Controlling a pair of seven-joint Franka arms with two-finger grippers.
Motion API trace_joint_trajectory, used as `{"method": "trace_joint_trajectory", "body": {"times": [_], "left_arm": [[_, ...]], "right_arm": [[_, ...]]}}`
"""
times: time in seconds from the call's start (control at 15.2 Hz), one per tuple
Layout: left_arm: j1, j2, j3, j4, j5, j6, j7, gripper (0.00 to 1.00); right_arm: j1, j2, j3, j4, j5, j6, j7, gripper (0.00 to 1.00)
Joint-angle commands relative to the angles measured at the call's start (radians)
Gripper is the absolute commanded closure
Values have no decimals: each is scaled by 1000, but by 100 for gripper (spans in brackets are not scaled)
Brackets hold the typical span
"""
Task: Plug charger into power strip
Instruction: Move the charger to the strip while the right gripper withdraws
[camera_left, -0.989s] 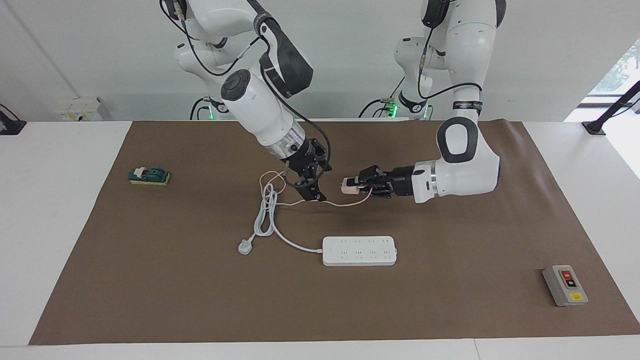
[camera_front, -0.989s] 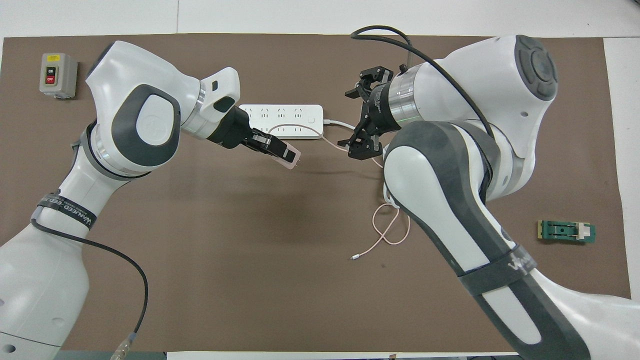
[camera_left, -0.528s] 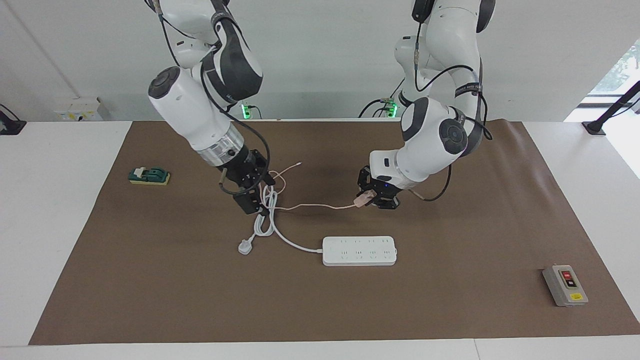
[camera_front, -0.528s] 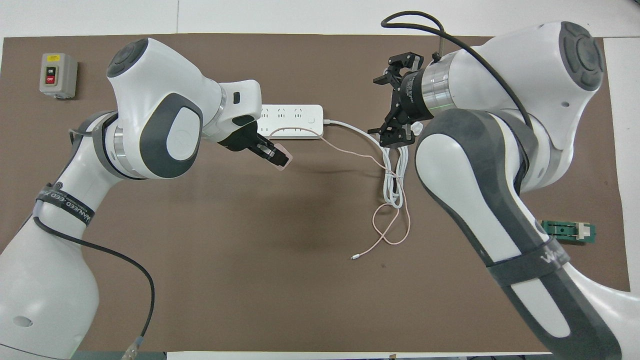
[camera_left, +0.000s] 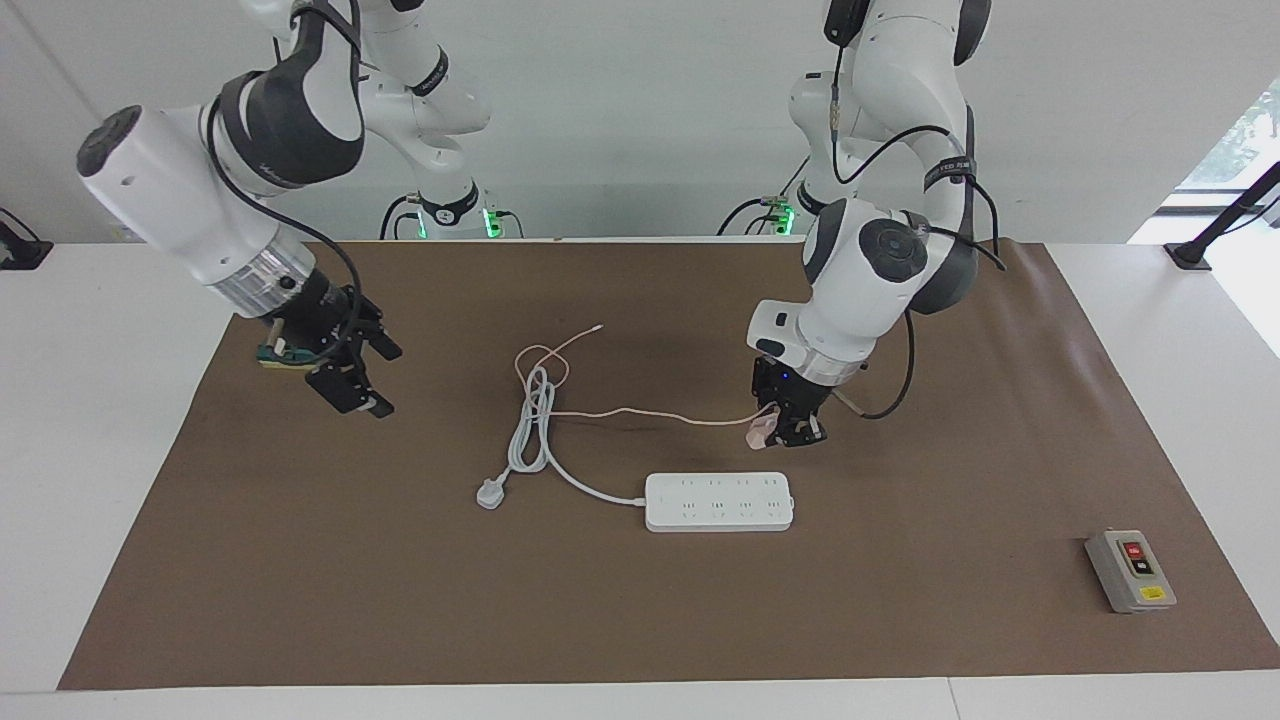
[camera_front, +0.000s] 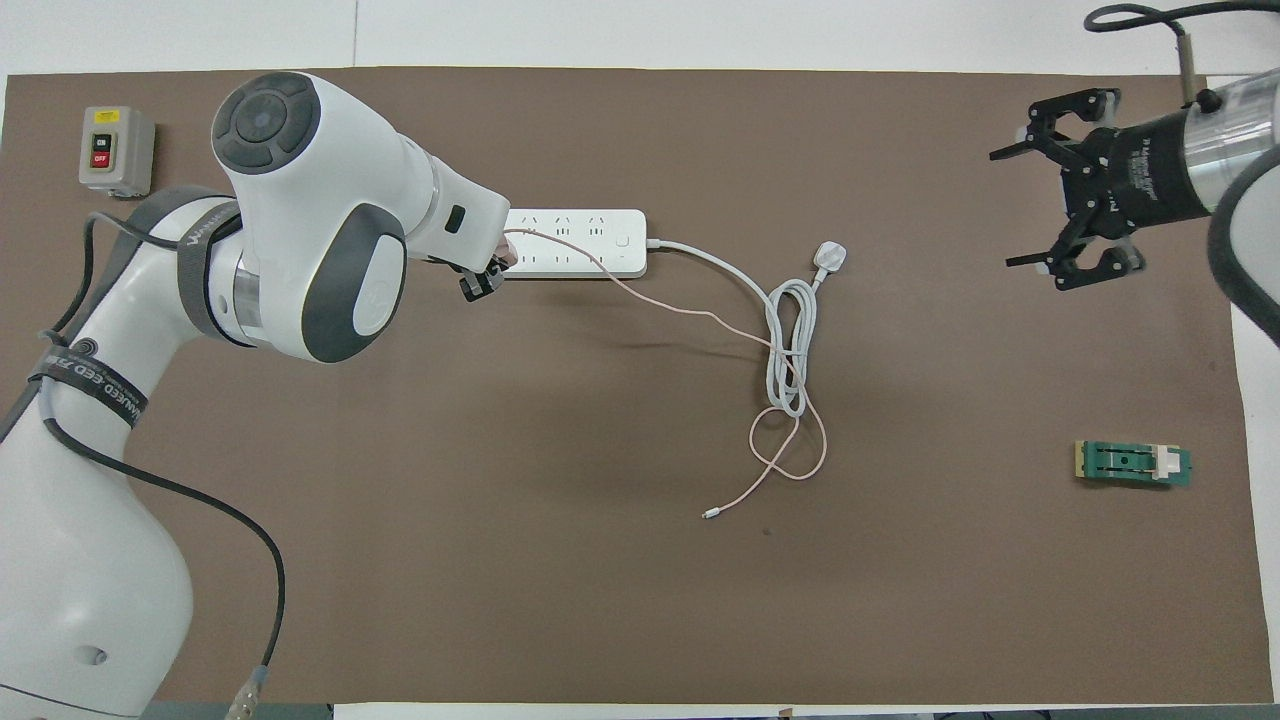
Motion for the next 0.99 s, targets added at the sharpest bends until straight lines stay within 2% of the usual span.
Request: {"method": "trace_joint_trajectory", "body": {"times": [0.0, 0.13, 0.26, 0.53, 0.73, 0.92], "left_arm": [[29, 4, 3, -8, 36, 35, 37, 100], [52, 55, 0, 33, 33, 23, 47, 100], [51, 120, 3, 126, 39, 17, 63, 100], [60, 223, 0, 234, 74, -9, 94, 100], [46, 238, -2, 271, 79, -43, 94, 100], [44, 237, 0, 266, 91, -49, 112, 100]], "right_arm": [[-33, -59, 13, -12, -115, -67, -145, 0], [-39, -97, 13, -12, -196, -126, -274, 0], [-39, -134, 13, -12, -245, -178, -389, 0], [-38, -201, 13, -10, -269, -267, -590, 0], [-34, -244, 15, -18, -270, -350, -794, 0], [-22, -283, 15, -62, -281, -356, -891, 0]]}}
